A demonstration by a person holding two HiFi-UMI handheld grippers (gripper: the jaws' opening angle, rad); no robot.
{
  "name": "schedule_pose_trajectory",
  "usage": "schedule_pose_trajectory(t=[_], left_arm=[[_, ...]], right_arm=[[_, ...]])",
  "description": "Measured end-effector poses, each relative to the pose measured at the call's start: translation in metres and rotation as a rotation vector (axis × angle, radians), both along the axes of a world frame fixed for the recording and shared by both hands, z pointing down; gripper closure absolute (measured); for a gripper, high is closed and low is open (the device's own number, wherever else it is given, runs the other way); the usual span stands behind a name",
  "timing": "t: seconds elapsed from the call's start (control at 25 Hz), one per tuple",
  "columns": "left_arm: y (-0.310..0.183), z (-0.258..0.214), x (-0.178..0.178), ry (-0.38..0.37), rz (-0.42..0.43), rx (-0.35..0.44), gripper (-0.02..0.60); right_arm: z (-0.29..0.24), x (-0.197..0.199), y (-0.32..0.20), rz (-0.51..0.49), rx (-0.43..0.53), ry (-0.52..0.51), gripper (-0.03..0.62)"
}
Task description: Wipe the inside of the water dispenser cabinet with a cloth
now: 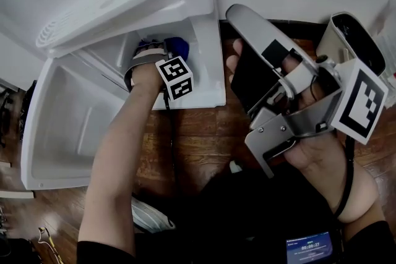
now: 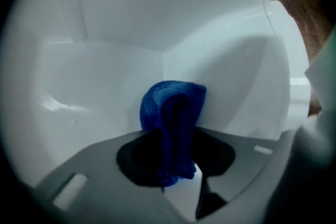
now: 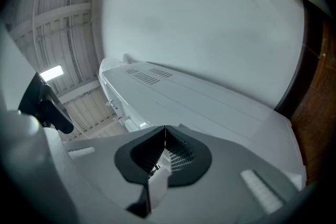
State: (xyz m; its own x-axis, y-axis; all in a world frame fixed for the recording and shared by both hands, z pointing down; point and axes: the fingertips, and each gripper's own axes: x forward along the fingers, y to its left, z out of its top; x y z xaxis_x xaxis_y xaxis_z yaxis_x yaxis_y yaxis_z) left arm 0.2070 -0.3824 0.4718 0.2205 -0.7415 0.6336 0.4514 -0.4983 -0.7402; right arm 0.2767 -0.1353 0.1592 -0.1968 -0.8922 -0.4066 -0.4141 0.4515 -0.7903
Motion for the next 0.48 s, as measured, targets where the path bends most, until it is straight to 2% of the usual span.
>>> schedule_pose_trajectory(t=[0.16,0.36,0.48], left_arm=[[0.029,0.004,-0.028,0.017,0.055,-0.131,0.434],[0.091,0.003,-0.073,0.037,0.082,-0.284,0.436],[0.135,-0.009,-0.094,0.055,0.081,-0.419,0.439]], right_arm=[[0.002,0.002,-0.001,0.015,0.0,0.016,0.588],[-0.002,0.002,0.001,0.033,-0.005,0.062,0.588],[-0.006,0.001,0.001,0.04,-0.014,0.099,0.588]])
